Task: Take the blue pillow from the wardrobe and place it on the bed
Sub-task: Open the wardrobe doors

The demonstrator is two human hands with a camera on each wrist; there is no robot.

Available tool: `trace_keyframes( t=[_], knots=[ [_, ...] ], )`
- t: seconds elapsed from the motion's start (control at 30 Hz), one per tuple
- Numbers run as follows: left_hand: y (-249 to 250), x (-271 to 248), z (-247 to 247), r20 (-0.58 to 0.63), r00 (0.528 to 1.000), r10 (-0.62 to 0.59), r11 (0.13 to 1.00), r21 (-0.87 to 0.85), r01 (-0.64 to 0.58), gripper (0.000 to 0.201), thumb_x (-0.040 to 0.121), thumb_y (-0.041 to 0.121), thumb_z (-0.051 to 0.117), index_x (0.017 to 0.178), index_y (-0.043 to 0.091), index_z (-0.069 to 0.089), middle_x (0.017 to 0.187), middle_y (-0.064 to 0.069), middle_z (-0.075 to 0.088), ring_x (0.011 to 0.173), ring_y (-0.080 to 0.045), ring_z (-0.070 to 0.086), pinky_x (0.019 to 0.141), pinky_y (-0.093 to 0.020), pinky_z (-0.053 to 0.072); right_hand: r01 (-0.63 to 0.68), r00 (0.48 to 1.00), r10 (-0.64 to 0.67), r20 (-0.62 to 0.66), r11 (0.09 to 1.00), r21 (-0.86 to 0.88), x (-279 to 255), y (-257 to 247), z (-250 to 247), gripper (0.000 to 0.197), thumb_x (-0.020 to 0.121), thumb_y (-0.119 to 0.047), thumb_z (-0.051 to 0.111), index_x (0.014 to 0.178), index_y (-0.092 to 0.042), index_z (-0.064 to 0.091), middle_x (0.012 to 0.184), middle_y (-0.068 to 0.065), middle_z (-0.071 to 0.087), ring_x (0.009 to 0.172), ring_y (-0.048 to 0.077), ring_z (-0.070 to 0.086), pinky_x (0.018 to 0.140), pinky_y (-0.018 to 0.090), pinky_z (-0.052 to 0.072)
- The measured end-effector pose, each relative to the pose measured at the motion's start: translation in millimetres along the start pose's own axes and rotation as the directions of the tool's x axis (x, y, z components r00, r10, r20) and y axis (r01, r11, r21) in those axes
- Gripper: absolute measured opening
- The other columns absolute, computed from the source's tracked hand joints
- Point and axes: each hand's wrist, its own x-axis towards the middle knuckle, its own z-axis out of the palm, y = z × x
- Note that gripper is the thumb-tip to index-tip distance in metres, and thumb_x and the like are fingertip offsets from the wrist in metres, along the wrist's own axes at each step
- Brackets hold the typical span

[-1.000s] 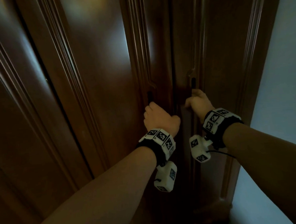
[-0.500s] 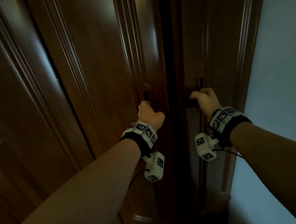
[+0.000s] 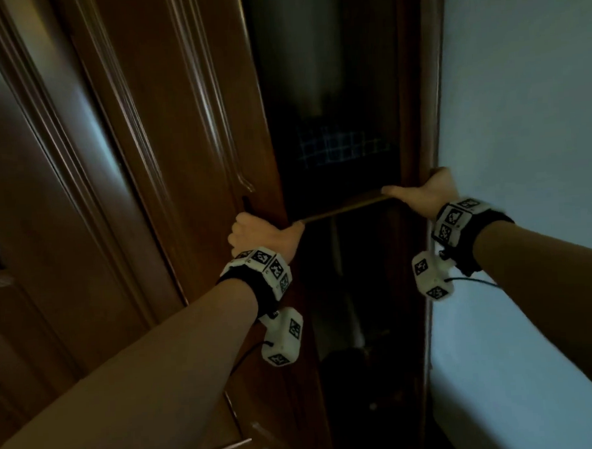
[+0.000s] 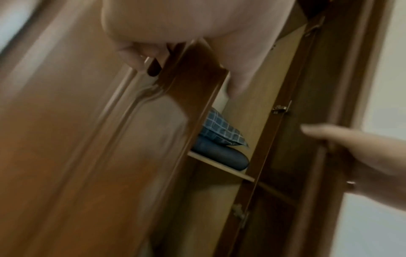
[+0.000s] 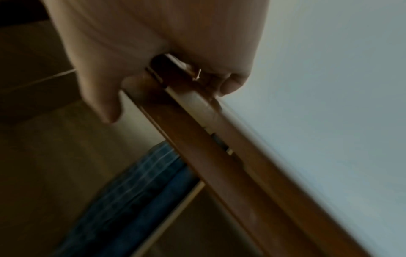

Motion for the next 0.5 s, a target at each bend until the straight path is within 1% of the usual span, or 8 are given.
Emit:
trace_keyframes(
  t=[0.07, 0.1, 0.17, 0.23, 0.33, 0.37, 0.43, 0.5],
  knots=[
    [-7.2, 4.4, -9.9, -0.06, 0.998, 0.029, 0.999, 0.032, -0.027, 0.087, 0.069, 0.058, 0.075, 0.131, 0.008, 0.041, 0.137, -0.012, 0.048, 0.127, -0.036, 0.044, 0.104, -0.052, 0.042, -0.004, 1.0, 0.003, -0.031, 0.999, -0.033, -2.9, -11.4, -26.9, 0.105, 0.056, -0.054, 0.087, 0.137, -0.003, 0.045, 0.134, 0.016, 0.057, 0.117, 0.034, 0.058, 0.095, 0.043, 0.053],
    [-47.2, -25.0, -35.6, -0.064, 0.998, -0.017, 0.998, 0.054, 0.021, 0.08, 0.071, 0.051, 0.075, 0.129, 0.008, 0.042, 0.135, -0.013, 0.049, 0.126, -0.036, 0.045, 0.103, -0.052, 0.043, -0.002, 1.0, 0.004, 0.018, 0.995, -0.099, -39.2, -7.2, -29.9, 0.091, 0.065, -0.044, 0.085, 0.136, -0.002, 0.047, 0.134, 0.018, 0.057, 0.117, 0.035, 0.058, 0.094, 0.042, 0.052],
    [-54.7, -27.6, -31.8, -0.124, 0.992, 0.03, 0.999, 0.017, -0.028, 0.067, 0.075, 0.043, 0.072, 0.125, 0.008, 0.043, 0.132, -0.013, 0.05, 0.122, -0.036, 0.047, 0.1, -0.052, 0.043, -0.045, 0.999, 0.042, -0.028, 0.991, -0.125, -28.6, 0.0, -58.3, 0.069, 0.074, -0.031, 0.079, 0.132, -0.003, 0.053, 0.129, 0.018, 0.061, 0.113, 0.035, 0.06, 0.09, 0.038, 0.052],
    [-61.1, -35.6, -35.0, -0.165, 0.986, -0.005, 0.999, -0.035, -0.001, 0.06, 0.078, 0.039, 0.068, 0.123, 0.008, 0.044, 0.13, -0.014, 0.05, 0.121, -0.037, 0.048, 0.1, -0.051, 0.042, -0.08, 0.995, 0.073, -0.062, 0.99, -0.115, -25.6, 5.5, -81.1, 0.055, 0.08, -0.022, 0.073, 0.128, -0.001, 0.057, 0.124, 0.02, 0.063, 0.109, 0.037, 0.062, 0.091, 0.04, 0.052],
    [-87.3, -44.3, -46.6, -0.229, 0.954, -0.195, 0.977, -0.135, 0.167, 0.055, 0.082, 0.035, 0.065, 0.123, 0.006, 0.045, 0.13, -0.017, 0.051, 0.12, -0.038, 0.05, 0.1, -0.049, 0.04, -0.097, 0.994, 0.091, -0.057, 0.989, -0.109, -29.3, 9.9, -97.8, 0.048, 0.089, -0.018, 0.064, 0.13, 0.002, 0.053, 0.127, 0.025, 0.059, 0.107, 0.039, 0.06, 0.092, 0.041, 0.05],
    [-96.4, -49.5, -50.9, -0.215, 0.939, -0.267, 0.957, -0.176, 0.232, 0.055, 0.084, 0.036, 0.063, 0.125, 0.005, 0.044, 0.132, -0.017, 0.05, 0.121, -0.039, 0.051, 0.1, -0.049, 0.04, -0.102, 0.993, 0.096, -0.065, 0.99, -0.099, -36.5, 11.0, -100.0, 0.046, 0.091, -0.018, 0.062, 0.131, 0.002, 0.053, 0.128, 0.026, 0.059, 0.11, 0.04, 0.06, 0.092, 0.041, 0.049],
    [-116.5, -64.6, -51.5, -0.195, 0.9, -0.389, 0.91, -0.232, 0.343, 0.057, 0.088, 0.04, 0.061, 0.129, 0.005, 0.042, 0.135, -0.018, 0.05, 0.123, -0.038, 0.05, 0.1, -0.047, 0.039, -0.091, 0.99, 0.081, -0.113, 0.992, -0.089, -47.9, 27.2, -103.5, 0.041, 0.092, -0.019, 0.058, 0.127, 0.002, 0.055, 0.124, 0.028, 0.061, 0.11, 0.044, 0.06, 0.093, 0.048, 0.051],
    [-124.0, -73.6, -57.4, -0.201, 0.849, -0.489, 0.856, -0.298, 0.423, 0.06, 0.089, 0.044, 0.059, 0.131, 0.005, 0.042, 0.137, -0.018, 0.049, 0.124, -0.038, 0.05, 0.103, -0.046, 0.038, -0.145, 0.973, 0.141, -0.181, 0.989, -0.008, -54.5, 33.2, -102.2, 0.037, 0.094, -0.021, 0.054, 0.122, 0.002, 0.055, 0.117, 0.027, 0.062, 0.107, 0.044, 0.061, 0.092, 0.054, 0.051]
  ],
)
